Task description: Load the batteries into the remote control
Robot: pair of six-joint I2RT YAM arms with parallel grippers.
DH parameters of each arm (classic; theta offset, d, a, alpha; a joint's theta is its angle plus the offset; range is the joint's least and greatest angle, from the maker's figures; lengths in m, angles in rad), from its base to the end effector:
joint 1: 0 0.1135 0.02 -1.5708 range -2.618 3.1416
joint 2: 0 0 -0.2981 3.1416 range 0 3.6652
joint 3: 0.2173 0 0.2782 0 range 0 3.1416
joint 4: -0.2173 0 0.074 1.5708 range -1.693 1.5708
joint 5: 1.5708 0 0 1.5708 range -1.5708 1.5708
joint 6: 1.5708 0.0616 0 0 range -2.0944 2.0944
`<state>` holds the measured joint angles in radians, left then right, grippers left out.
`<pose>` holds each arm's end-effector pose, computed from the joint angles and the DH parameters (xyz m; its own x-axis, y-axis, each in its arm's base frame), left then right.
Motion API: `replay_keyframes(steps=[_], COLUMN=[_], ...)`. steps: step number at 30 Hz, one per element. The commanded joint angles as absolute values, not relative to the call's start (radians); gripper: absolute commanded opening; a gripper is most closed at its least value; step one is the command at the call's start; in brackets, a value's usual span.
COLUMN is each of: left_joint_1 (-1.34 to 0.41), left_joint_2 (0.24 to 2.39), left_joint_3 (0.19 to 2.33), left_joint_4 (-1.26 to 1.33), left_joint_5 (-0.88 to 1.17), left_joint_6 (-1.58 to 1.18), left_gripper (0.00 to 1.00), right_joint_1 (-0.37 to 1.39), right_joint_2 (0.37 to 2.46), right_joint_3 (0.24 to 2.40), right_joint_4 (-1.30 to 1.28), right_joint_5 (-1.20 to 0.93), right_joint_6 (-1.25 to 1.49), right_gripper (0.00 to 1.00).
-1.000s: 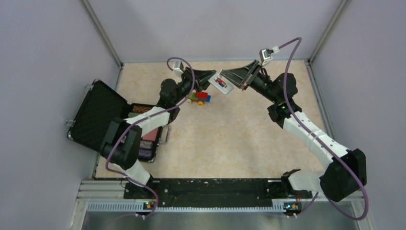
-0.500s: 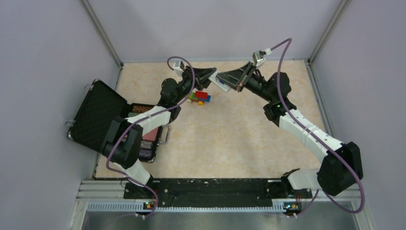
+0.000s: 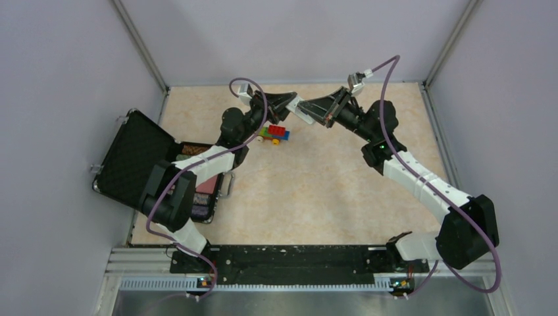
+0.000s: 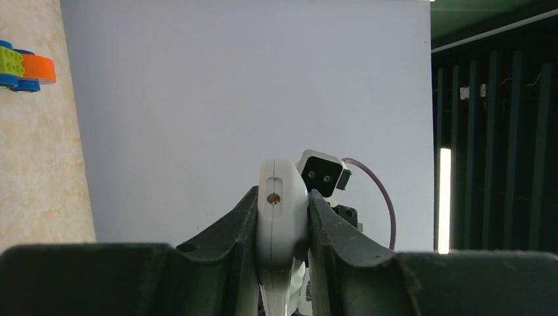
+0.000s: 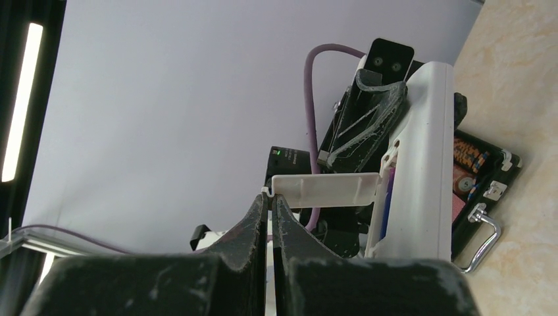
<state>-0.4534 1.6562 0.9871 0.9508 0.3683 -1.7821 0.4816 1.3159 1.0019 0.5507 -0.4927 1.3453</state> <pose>0.3696 -0.2048 0.3256 -0.7560 -0.6464 0.1036 0.0934 -0.2632 -0.9602 0.2935 0.1863 0.4052 -0.7485 0.5778 -0.3255 -0.3849 0.0211 0.9227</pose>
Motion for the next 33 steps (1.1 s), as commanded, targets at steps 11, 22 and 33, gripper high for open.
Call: replay_keyframes(steps=[11, 22, 33], left_joint_1=[-0.453, -0.450, -0.447], left_joint_2=[1.601, 1.574, 1.553], left_joint_3=[0.946, 0.907, 0.894], left_joint_4=[1.010, 1.031, 1.023], left_joint_5=[0.347, 0.332, 0.319], left_joint_6=[-1.790, -1.809, -1.801], left_gripper=[0.00, 0.00, 0.00], right_joint_1=[0.481, 0.460, 0.457], right_joint_2=[1.273, 1.236, 1.194], right_joint_3=[0.977, 0.909, 0.846], right_joint_4=[0.598, 0.582, 0.573], right_joint_5=[-0.460, -0.430, -0.407], right_joint_6=[1.327, 1.355, 1.349], right_gripper=[0.00, 0.00, 0.00])
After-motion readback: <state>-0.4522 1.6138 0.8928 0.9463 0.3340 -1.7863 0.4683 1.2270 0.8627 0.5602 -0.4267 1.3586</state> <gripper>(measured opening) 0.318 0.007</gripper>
